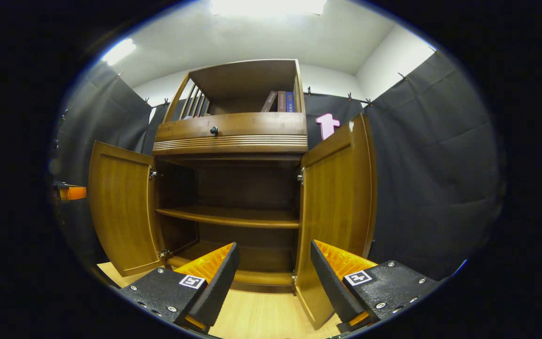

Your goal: Open the right door of the double-door shoe cabinet with the right hand, and open the left door with the left hand.

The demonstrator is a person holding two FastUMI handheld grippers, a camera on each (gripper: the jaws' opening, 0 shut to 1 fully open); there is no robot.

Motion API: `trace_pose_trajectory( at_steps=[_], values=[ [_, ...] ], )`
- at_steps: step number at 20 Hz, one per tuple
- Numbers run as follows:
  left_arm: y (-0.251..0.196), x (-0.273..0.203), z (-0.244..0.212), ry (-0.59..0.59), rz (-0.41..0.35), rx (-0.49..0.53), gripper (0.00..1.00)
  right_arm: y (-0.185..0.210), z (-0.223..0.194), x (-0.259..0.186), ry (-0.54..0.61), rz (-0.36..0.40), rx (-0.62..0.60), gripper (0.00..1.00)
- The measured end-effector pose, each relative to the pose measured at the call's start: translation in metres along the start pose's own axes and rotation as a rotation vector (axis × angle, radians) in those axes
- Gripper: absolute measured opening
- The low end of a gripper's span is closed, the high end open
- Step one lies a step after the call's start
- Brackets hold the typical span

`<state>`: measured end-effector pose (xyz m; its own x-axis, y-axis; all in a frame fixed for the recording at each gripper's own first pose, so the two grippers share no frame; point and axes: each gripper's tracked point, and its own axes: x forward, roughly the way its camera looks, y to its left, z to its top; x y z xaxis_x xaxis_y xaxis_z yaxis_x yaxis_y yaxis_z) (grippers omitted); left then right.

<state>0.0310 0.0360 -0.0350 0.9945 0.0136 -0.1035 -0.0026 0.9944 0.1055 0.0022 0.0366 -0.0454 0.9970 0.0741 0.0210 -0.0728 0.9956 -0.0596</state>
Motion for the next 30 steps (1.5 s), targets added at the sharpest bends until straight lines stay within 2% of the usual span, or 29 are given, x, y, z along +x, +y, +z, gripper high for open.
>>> trace_pose_trajectory(
  at_steps=[1,2,3,4,6,7,8,10,11,12,13,15,16,17,18,30],
  values=[
    [-0.009,0.000,0.003,0.006,-0.003,0.001,0.35,-0.003,0.006,-0.002,-0.006,0.002,-0.004,0.98],
    [-0.013,0.001,0.006,0.002,-0.002,0.008,0.47,-0.007,0.012,-0.004,-0.010,-0.001,-0.002,0.97],
    [-0.022,0.002,0.009,-0.006,-0.015,0.010,0.59,-0.009,0.016,-0.005,-0.014,0.000,-0.001,0.92],
    [-0.029,0.003,0.012,-0.013,-0.017,0.006,0.70,-0.012,0.020,-0.006,-0.015,0.000,0.001,0.97],
    [-0.044,0.006,0.014,-0.007,-0.042,-0.031,0.73,-0.019,0.026,-0.009,-0.024,-0.006,0.002,0.97],
    [-0.048,0.007,0.015,-0.004,-0.044,-0.048,0.90,-0.022,0.028,-0.009,-0.027,-0.012,-0.005,0.97],
    [-0.049,0.008,0.015,0.003,-0.035,-0.050,0.93,-0.025,0.029,-0.010,-0.029,-0.018,-0.013,0.92],
    [-0.055,0.009,0.024,-0.017,-0.034,-0.030,1.00,-0.026,0.031,-0.011,-0.027,-0.017,-0.025,0.92],
    [-0.060,0.010,0.026,-0.023,-0.037,-0.020,0.99,-0.025,0.031,-0.011,-0.026,-0.016,-0.028,0.97],
    [-0.064,0.011,0.025,-0.028,-0.047,-0.014,0.99,-0.025,0.031,-0.011,-0.028,-0.015,-0.032,0.97],
    [-0.069,0.011,0.024,-0.031,-0.056,-0.010,0.99,-0.025,0.032,-0.012,-0.027,-0.014,-0.037,0.92],
    [-0.073,0.013,0.021,-0.024,-0.065,-0.011,0.99,-0.023,0.029,-0.011,-0.022,-0.011,-0.036,0.92],
    [-0.074,0.011,0.019,-0.019,-0.069,-0.014,0.99,-0.021,0.029,-0.011,-0.021,-0.008,-0.034,0.97],
    [-0.074,0.011,0.019,-0.017,-0.069,-0.015,0.99,-0.021,0.029,-0.010,-0.022,-0.006,-0.032,0.97],
    [-0.073,0.012,0.018,-0.016,-0.066,-0.014,0.99,-0.019,0.029,-0.011,-0.025,-0.002,-0.029,0.92],
    [-0.056,0.007,0.029,-0.045,-0.016,-0.010,0.99,-0.016,0.033,-0.010,-0.038,0.009,-0.019,0.92]
  ],
)
